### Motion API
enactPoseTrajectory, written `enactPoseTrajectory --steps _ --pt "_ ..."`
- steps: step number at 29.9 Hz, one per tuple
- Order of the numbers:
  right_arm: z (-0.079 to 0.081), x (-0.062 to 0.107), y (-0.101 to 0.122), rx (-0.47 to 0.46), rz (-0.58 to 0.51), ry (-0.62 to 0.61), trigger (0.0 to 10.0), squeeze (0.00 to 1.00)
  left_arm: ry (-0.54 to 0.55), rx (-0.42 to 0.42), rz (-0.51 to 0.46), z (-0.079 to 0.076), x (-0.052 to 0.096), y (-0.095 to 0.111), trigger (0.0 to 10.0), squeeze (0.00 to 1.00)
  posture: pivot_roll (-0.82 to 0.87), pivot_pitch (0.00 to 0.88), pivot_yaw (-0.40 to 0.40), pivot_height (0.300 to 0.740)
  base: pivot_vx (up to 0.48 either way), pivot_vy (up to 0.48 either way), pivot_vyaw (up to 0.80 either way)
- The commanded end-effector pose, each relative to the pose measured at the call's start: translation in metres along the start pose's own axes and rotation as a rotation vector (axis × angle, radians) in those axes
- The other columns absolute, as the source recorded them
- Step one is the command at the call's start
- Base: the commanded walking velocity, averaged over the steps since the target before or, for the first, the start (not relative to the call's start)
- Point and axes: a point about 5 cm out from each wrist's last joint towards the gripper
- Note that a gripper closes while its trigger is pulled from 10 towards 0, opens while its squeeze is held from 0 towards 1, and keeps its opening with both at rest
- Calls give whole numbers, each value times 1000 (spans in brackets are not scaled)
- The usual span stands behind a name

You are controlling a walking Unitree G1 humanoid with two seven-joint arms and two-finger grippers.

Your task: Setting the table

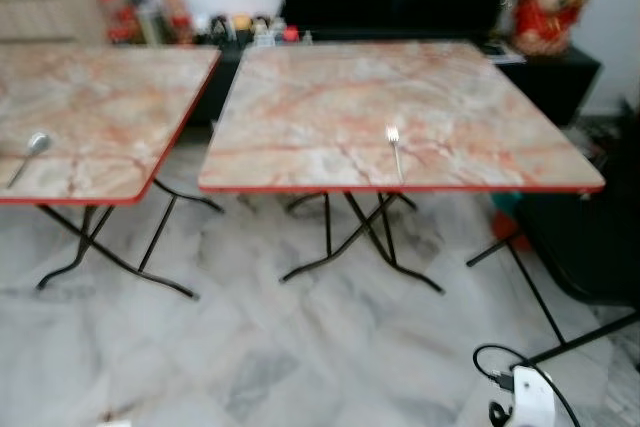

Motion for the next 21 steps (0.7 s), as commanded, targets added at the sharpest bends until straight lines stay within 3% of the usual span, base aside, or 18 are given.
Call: enactPoseTrajectory --steps 1,6,21 --pt "2 -1 8 29 -17 7 10000 0 13 -1 -10 6 -1 5 10000 0 10 0 -13 732 247 0 0" --pt "4 -1 9 37 -20 12 10000 0 13 -2 -9 6 -1 5 10000 0 12 0 -14 732 249 0 446" --pt "18 -3 20 4 -54 28 10000 0 12 3 -5 6 -1 6 10000 0 9 0 -14 732 250 0 0"
Point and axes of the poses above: a point about 5 cm out from each wrist's last joint towards the gripper, its own x axis pointing back from the gripper into the wrist, its own y axis along the axis of the wrist's last joint, z = x × y, and after that the axes turned 2 degrees about x, right-handed
